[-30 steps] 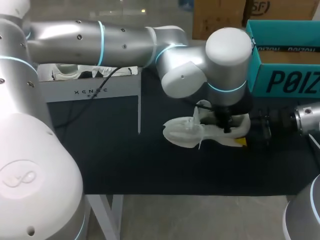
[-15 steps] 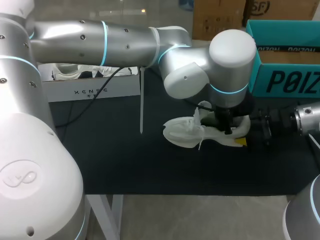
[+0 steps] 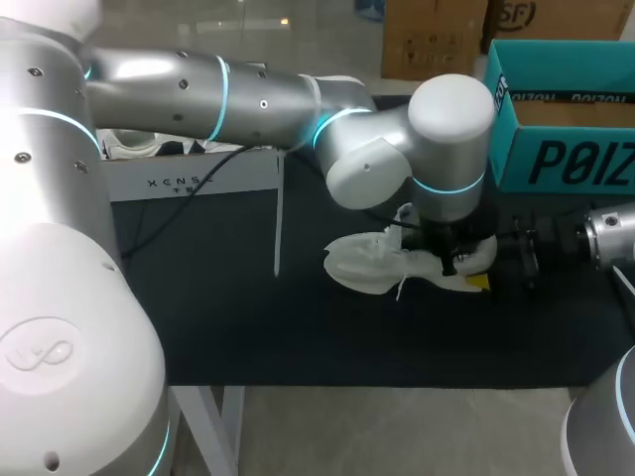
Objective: Take the shoe out of the shoebox, open the shoe tongue, remove and reinsert the insole, then place the shoe into the shoebox
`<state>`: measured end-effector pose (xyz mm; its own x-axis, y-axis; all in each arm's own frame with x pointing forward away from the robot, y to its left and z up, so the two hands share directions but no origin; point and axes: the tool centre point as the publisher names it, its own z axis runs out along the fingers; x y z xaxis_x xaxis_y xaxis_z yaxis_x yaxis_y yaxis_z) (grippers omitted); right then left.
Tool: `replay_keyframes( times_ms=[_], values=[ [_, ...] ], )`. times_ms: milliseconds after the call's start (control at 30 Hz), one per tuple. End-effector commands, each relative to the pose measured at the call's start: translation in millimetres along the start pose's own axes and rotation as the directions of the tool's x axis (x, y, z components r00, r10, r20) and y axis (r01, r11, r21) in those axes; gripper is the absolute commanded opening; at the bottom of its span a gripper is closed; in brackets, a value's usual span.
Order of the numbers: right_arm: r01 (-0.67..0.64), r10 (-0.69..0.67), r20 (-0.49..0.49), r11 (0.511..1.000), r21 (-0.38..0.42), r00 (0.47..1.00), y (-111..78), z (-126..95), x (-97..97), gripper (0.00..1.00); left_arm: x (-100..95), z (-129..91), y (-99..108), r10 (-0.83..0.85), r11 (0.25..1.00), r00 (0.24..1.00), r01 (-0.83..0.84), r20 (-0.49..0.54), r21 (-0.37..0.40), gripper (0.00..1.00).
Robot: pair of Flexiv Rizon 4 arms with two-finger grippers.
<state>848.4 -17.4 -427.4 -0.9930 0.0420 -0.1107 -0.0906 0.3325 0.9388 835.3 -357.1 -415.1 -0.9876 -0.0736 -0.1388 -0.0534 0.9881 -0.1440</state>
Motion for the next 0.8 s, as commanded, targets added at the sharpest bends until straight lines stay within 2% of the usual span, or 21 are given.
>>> replay_keyframes(
  times_ms=[33,300,500,800],
  values=[
    [-0.001,0.001,0.001,1.0,0.002,1.0,-3.0,2,-2.5,0.0,8.2,46,0,-0.006,1.0,1.0,0.006,0.003,-0.001,0.0],
    [-0.001,0.001,0.001,1.0,0.002,1.0,-3.0,2,-2.5,0.0,12.3,39,9,-0.011,1.0,1.0,0.011,0.019,0.009,0.0],
    [-0.001,0.001,0.001,1.0,0.002,1.0,-3.0,2,-2.5,0.0,11.4,29,11,-0.025,1.0,0.999,0.025,0.033,0.008,0.0],
    [-0.001,0.001,0.001,1.0,0.002,1.0,-3.0,2,-2.5,0.0,6.0,7,12,-0.046,0.998,0.997,0.043,0.056,0.047,0.0]
  ],
)
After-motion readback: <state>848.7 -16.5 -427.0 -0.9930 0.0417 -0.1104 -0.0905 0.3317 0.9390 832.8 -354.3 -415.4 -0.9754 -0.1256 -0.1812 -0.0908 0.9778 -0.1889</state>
